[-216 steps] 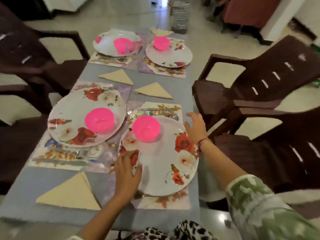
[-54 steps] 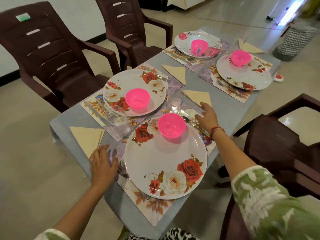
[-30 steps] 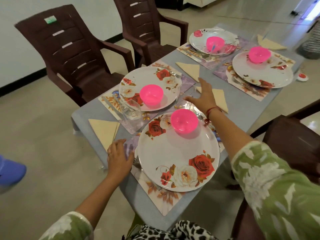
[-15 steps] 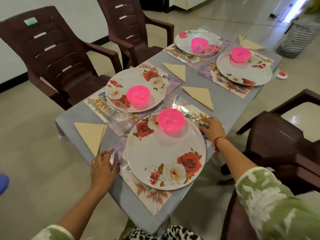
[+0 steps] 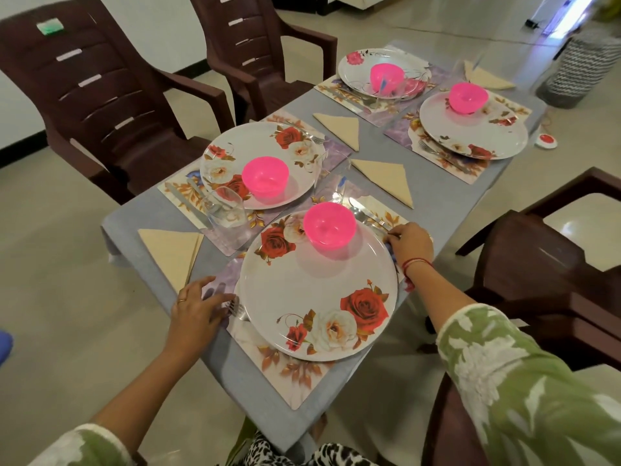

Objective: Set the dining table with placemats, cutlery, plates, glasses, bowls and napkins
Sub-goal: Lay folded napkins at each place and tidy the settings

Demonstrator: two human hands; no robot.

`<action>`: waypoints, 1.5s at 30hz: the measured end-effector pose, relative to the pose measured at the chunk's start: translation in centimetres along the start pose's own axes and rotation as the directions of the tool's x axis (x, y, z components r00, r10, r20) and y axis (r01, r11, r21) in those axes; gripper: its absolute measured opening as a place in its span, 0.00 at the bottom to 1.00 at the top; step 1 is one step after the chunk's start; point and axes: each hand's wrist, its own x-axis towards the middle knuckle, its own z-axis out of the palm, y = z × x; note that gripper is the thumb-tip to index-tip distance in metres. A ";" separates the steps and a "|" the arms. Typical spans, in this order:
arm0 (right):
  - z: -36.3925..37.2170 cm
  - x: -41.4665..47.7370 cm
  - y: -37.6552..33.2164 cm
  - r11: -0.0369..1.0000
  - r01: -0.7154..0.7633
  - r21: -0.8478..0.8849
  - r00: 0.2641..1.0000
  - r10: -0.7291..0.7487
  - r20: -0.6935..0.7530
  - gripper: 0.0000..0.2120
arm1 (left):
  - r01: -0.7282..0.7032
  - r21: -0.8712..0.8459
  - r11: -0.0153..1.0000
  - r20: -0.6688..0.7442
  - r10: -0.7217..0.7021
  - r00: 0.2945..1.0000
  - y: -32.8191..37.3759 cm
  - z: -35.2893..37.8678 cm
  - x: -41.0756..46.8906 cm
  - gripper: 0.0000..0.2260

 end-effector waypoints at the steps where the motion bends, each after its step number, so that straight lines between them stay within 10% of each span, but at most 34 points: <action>1: 0.0 0.1 0.0 1.000 -0.005 0.002 1.000 0.005 -0.005 0.08 | 0.005 -0.006 1.000 0.002 -0.005 1.000 0.0 0.0 0.0 0.15; 9: -0.2 -0.1 -0.6 1.000 -0.029 0.006 0.997 0.029 -0.070 0.09 | 0.057 -0.029 0.998 -0.018 -0.058 0.998 0.3 -0.4 -0.4 0.16; 13: -2.8 -4.6 -3.7 0.922 0.108 0.372 0.951 0.014 -0.310 0.15 | 0.209 -0.175 0.962 0.001 -0.212 0.977 0.4 -0.6 -0.8 0.13; 18: -1.6 -17.2 -7.4 0.753 0.468 0.463 0.883 -0.389 -0.262 0.08 | 0.356 -0.273 0.894 0.128 -0.333 0.934 1.9 -1.0 -0.4 0.09; 22: 3.1 -22.7 -8.0 0.717 0.542 0.438 0.818 -0.570 -0.078 0.11 | 0.482 -0.313 0.818 0.245 -0.421 0.873 2.6 -0.9 0.8 0.07; 29: 5.7 -25.2 -8.3 0.830 0.440 0.344 0.883 -0.469 0.000 0.07 | 0.607 -0.434 0.666 0.387 -0.471 0.793 1.7 -1.5 2.4 0.11; 45: 8.5 -30.1 -11.8 0.934 0.333 -0.130 0.938 -0.314 0.146 0.11 | 0.475 -0.453 0.754 0.363 -0.331 0.871 -1.1 -1.3 1.7 0.08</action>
